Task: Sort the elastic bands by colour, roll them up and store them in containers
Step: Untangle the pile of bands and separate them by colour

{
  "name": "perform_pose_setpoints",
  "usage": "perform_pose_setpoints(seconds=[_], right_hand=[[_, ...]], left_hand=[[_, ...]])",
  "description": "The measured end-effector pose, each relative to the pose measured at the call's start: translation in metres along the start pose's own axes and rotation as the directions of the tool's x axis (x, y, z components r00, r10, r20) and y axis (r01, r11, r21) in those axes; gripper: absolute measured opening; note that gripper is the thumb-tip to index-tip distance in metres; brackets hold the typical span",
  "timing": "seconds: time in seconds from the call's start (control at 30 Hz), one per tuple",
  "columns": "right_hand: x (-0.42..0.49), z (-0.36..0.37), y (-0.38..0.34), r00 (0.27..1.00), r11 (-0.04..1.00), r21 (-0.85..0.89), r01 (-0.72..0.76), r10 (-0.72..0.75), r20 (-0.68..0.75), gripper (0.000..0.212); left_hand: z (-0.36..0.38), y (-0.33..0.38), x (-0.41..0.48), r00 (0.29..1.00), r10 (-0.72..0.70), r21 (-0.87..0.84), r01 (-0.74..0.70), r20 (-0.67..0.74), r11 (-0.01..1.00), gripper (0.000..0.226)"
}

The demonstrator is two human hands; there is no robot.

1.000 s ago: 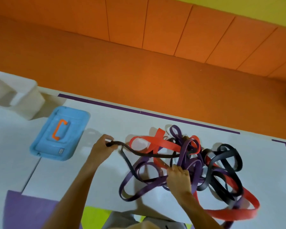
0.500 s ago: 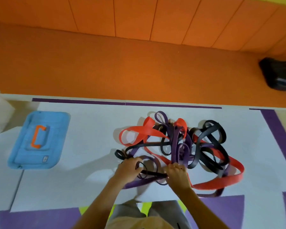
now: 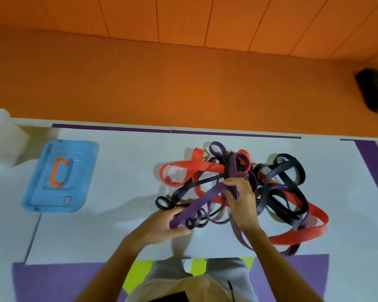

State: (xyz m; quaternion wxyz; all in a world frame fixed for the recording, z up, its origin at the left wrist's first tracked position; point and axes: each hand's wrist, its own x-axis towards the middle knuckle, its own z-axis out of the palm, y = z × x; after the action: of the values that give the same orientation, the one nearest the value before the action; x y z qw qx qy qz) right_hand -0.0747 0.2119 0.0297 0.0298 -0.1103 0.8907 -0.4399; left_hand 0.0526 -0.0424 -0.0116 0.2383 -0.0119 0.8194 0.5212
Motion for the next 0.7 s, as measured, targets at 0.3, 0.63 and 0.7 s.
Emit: perform_pose_setpoints(seconds=[0.3, 0.63, 0.7], right_hand=[[0.020, 0.015, 0.008, 0.852, 0.800, -0.559, 0.219, 0.122, 0.509, 0.041], [0.028, 0.029, 0.000, 0.737, 0.721, -0.654, 0.231, 0.309, 0.601, 0.038], [0.020, 0.030, 0.008, 0.740, 0.715, -0.657, 0.238, 0.305, 0.599, 0.033]], left_hand=[[-0.030, -0.017, -0.003, 0.949, -0.202, 0.020, 0.213, -0.242, 0.977, 0.066], [-0.054, 0.011, 0.101, 0.829, -0.253, 0.196, 0.392, -0.500, 0.899, 0.070], [-0.050, 0.021, 0.123, 0.867, -0.270, 0.293, 0.411, -0.419, 0.864, 0.083]])
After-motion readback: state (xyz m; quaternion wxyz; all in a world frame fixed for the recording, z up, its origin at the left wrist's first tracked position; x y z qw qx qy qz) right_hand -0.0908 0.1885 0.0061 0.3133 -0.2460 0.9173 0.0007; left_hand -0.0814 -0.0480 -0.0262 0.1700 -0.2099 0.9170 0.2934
